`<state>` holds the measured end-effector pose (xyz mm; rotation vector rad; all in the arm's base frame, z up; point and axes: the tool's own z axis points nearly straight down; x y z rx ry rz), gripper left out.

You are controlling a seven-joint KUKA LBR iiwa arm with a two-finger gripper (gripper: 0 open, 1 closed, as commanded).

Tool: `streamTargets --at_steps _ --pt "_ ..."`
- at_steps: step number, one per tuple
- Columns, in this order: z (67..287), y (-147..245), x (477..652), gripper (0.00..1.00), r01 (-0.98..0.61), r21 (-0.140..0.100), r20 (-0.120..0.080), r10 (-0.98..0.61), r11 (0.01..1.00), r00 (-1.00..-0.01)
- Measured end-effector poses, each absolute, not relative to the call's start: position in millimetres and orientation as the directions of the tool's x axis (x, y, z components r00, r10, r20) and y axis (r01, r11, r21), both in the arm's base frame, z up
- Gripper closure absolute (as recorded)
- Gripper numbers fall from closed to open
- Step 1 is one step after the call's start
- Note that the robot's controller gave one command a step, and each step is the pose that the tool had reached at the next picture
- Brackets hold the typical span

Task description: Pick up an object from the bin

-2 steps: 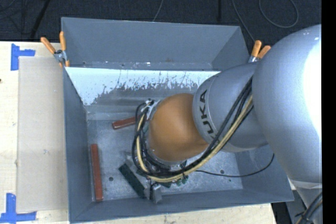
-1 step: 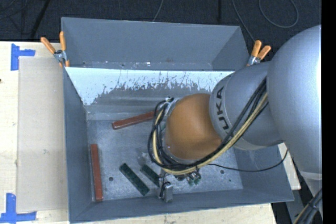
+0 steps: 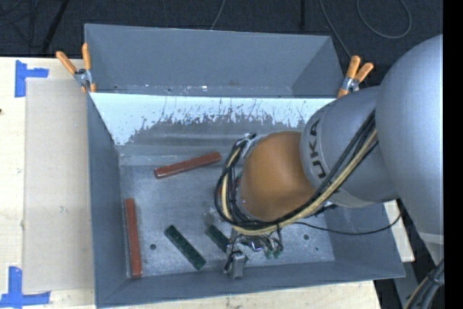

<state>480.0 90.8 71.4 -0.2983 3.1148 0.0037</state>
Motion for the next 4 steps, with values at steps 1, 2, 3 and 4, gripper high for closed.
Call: streamTargets --at_steps 1,2,3,4 --pt "70 31 486.1 0.00 -0.708 -0.003 -0.004 -0.708 0.706 -0.706" --pt "70 31 485.4 1.00 -0.705 0.000 -0.002 -0.705 0.709 -0.709" --pt "217 46 497.2 1.00 -0.717 -0.005 -0.007 -0.717 0.697 -0.697" --pt "202 52 498.6 1.00 -0.992 0.002 -0.002 -0.992 0.125 -0.125"
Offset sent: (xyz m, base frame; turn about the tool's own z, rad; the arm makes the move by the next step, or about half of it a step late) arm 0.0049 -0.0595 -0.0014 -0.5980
